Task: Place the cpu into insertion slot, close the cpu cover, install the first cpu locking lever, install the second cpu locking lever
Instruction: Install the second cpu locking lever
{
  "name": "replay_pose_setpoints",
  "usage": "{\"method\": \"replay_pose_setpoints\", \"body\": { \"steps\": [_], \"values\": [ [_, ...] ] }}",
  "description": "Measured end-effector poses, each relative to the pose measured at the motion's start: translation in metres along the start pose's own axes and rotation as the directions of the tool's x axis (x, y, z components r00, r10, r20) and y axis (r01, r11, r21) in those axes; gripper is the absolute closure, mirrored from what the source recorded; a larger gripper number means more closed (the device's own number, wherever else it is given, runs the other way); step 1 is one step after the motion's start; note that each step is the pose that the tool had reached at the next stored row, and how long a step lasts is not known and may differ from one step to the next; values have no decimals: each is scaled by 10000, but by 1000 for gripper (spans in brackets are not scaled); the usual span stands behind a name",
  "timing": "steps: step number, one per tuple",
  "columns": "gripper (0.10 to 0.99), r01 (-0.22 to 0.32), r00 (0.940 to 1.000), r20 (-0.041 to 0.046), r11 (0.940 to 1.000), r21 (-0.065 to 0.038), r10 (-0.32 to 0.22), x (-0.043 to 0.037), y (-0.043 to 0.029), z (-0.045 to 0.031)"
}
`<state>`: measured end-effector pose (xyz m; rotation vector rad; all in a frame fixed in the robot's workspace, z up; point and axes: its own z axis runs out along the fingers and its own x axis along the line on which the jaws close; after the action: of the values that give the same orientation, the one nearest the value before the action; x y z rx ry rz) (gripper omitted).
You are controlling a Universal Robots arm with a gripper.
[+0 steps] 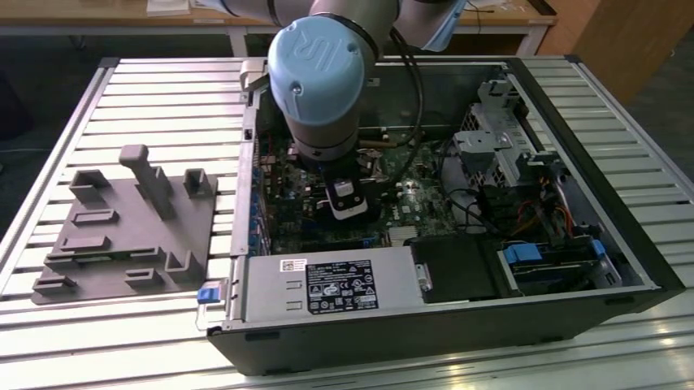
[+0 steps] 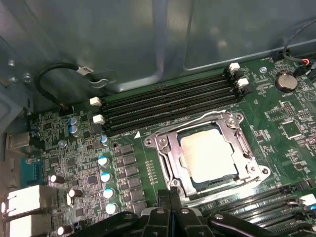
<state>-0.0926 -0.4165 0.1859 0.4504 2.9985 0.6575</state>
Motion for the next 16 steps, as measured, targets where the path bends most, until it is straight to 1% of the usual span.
{"method": "replay_pose_setpoints", "body": {
  "steps": [5,6,9,11,13,16],
  "values": [
    [980,-7,10000,-17,10000,12,7,7,15,27],
    [980,-6,10000,-15,10000,27,6,7,17,29],
    [980,-1,10000,-1,10000,83,1,8,18,25],
    [980,1,10000,7,9999,111,-1,9,30,-1],
    [980,7,10000,27,9998,175,-7,11,48,-39],
    [980,23,10000,78,9994,352,-25,11,72,-87]
  ]
}}
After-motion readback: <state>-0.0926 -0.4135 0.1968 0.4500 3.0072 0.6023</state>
